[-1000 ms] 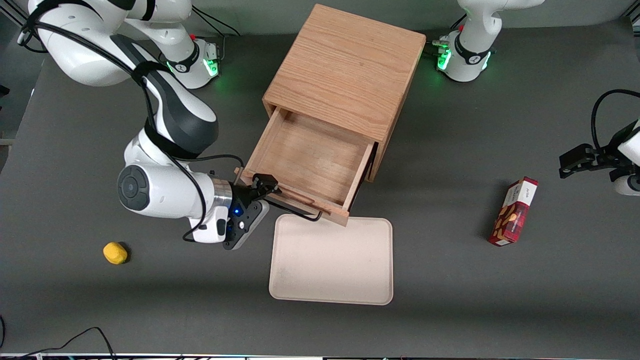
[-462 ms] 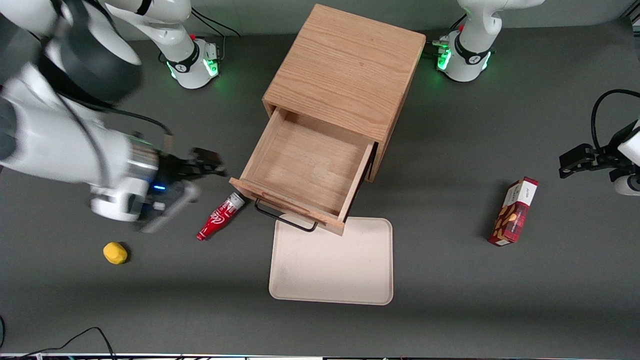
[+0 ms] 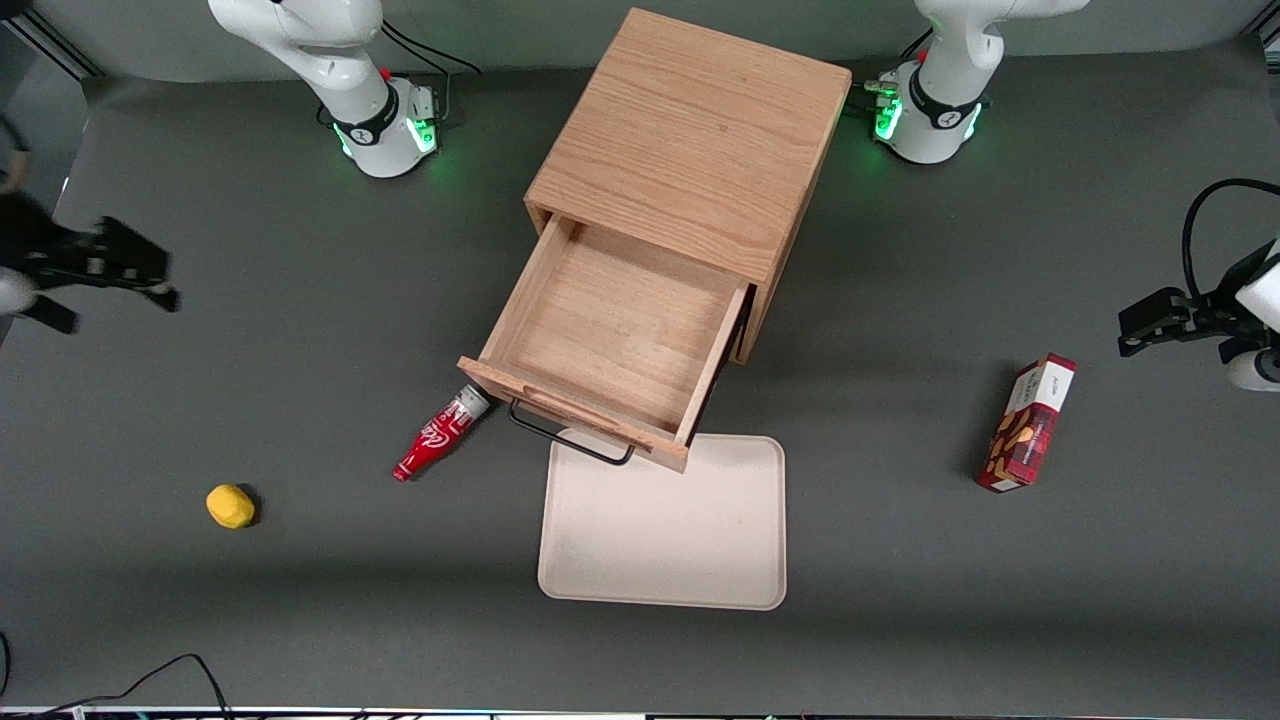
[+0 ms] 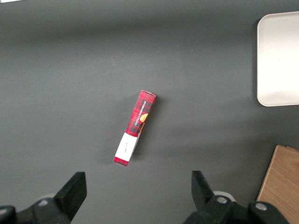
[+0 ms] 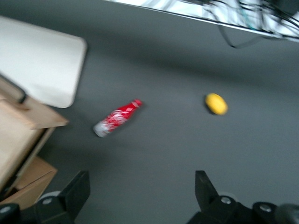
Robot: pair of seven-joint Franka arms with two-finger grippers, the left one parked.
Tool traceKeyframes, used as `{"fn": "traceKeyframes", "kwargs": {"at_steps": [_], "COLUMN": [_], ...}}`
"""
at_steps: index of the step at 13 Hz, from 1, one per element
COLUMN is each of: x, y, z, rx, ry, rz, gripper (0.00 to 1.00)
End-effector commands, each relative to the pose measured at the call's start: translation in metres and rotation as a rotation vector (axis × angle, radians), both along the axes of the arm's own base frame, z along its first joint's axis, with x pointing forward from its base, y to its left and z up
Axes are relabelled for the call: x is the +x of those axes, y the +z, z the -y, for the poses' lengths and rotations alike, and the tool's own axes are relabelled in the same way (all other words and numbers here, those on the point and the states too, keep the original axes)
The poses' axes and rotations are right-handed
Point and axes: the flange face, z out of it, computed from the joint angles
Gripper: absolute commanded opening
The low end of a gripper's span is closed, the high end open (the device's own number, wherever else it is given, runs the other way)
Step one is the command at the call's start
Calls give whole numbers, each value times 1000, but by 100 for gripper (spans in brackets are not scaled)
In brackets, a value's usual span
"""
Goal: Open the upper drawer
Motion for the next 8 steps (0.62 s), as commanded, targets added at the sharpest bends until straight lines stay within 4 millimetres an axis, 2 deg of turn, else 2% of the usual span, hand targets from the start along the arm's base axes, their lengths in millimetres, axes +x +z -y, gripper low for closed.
{"fn": "traceKeyframes", "kwargs": {"at_steps": [1,2,3,8], "x": [-22,-39,-50,-38], "y": [-12,-17,-26,-11], "z": [25,35,36,49], "rx": [-24,-20,-19,-8], "ry": [-58,-86,-104,-186], "rz": [61,109,101,40], "gripper": [100,100,100,100]}}
